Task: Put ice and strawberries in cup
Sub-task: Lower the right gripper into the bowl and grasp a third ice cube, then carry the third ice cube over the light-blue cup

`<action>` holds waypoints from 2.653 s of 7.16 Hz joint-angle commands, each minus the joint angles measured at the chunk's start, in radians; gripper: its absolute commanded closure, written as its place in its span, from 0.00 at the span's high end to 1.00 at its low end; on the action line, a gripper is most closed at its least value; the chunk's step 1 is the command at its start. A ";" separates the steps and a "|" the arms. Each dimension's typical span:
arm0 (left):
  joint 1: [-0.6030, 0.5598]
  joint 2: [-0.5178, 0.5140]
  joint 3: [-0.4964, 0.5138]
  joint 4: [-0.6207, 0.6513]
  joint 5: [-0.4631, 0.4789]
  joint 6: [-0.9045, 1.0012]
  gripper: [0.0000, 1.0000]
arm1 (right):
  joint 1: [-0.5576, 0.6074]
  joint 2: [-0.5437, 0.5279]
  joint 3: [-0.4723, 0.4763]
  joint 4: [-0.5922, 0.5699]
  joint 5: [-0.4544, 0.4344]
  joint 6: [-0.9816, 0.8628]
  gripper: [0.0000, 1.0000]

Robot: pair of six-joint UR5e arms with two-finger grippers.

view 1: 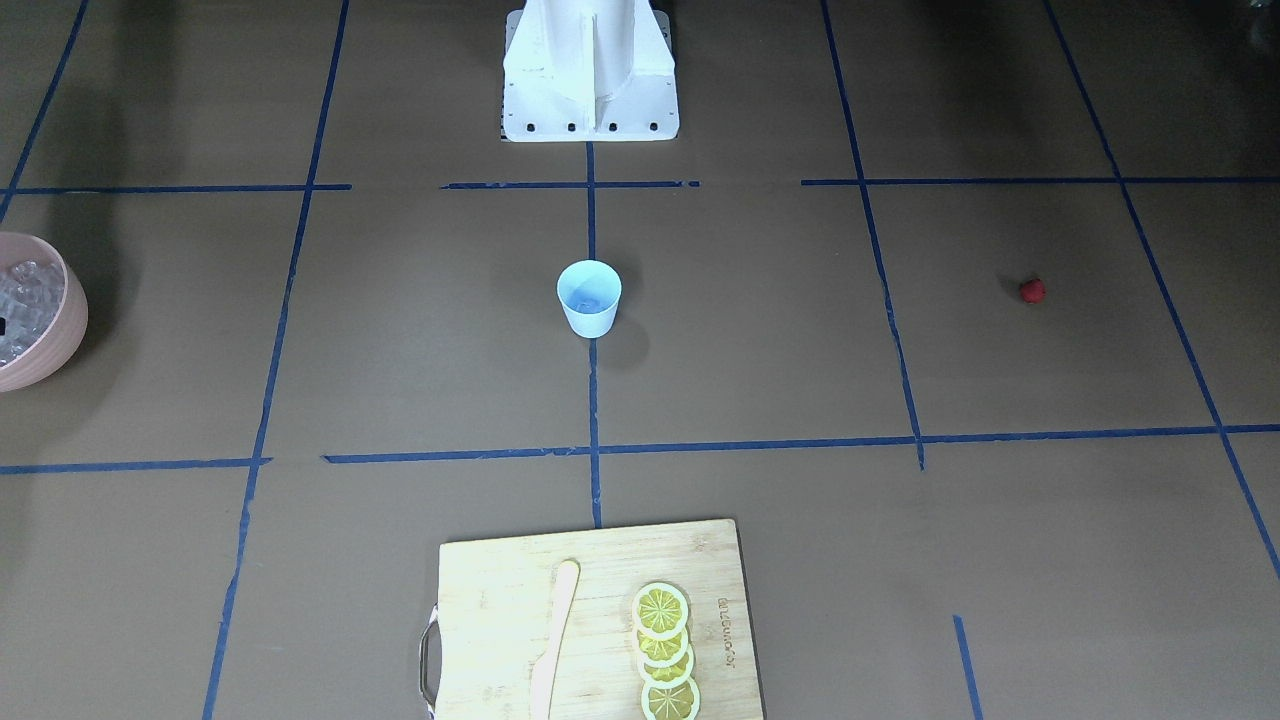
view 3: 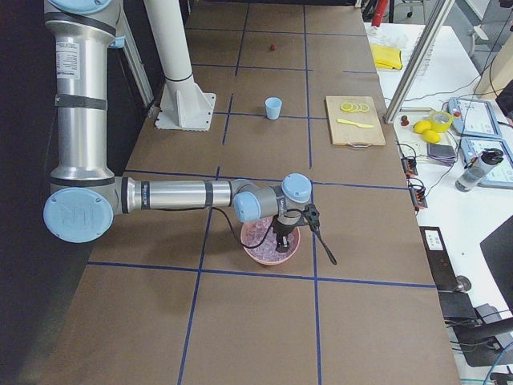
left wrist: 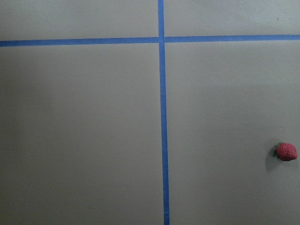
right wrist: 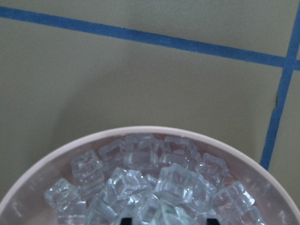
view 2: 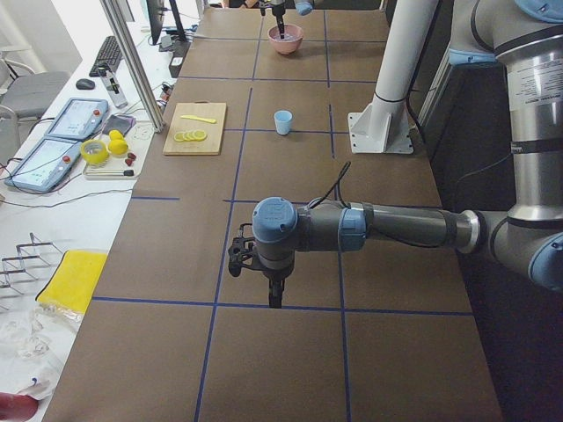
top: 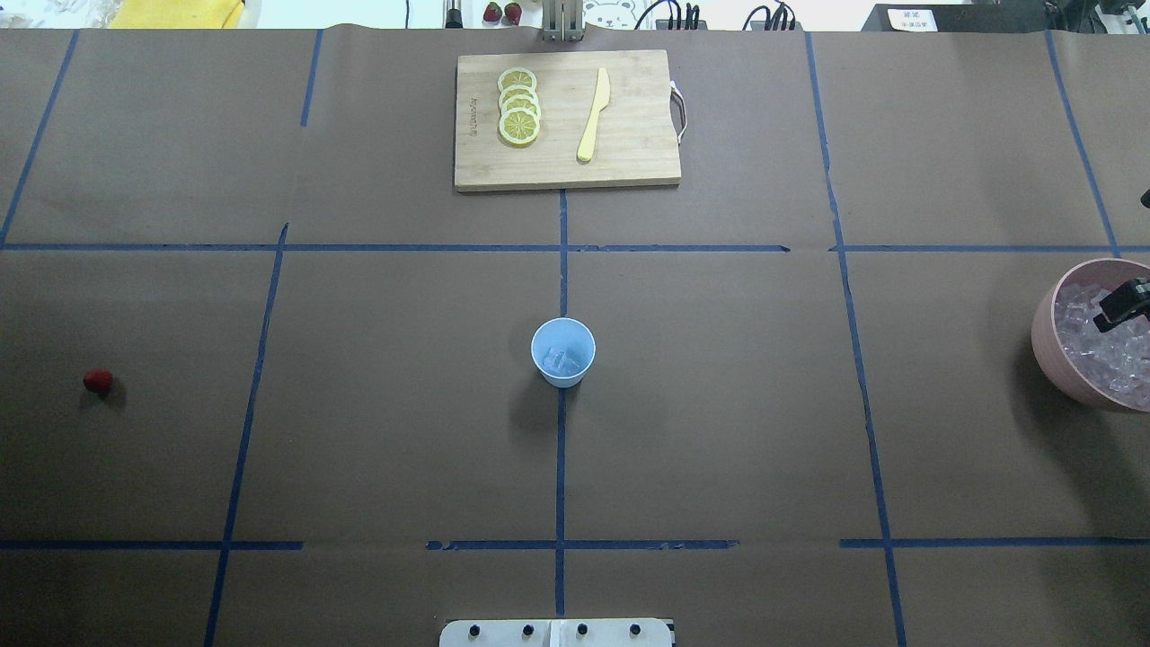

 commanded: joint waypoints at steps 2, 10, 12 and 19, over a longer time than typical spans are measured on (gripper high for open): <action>0.000 0.000 0.000 0.000 0.000 0.001 1.00 | 0.002 0.000 0.020 0.002 0.001 0.008 0.00; 0.000 0.000 0.000 0.000 0.000 0.001 1.00 | -0.305 0.236 0.408 -0.007 -0.017 0.930 0.00; 0.000 0.000 0.000 0.002 0.000 0.001 1.00 | -0.441 0.406 0.367 -0.013 -0.058 1.147 0.00; 0.002 0.000 -0.003 -0.002 -0.005 0.004 1.00 | -0.653 0.744 0.069 -0.001 -0.291 1.428 0.01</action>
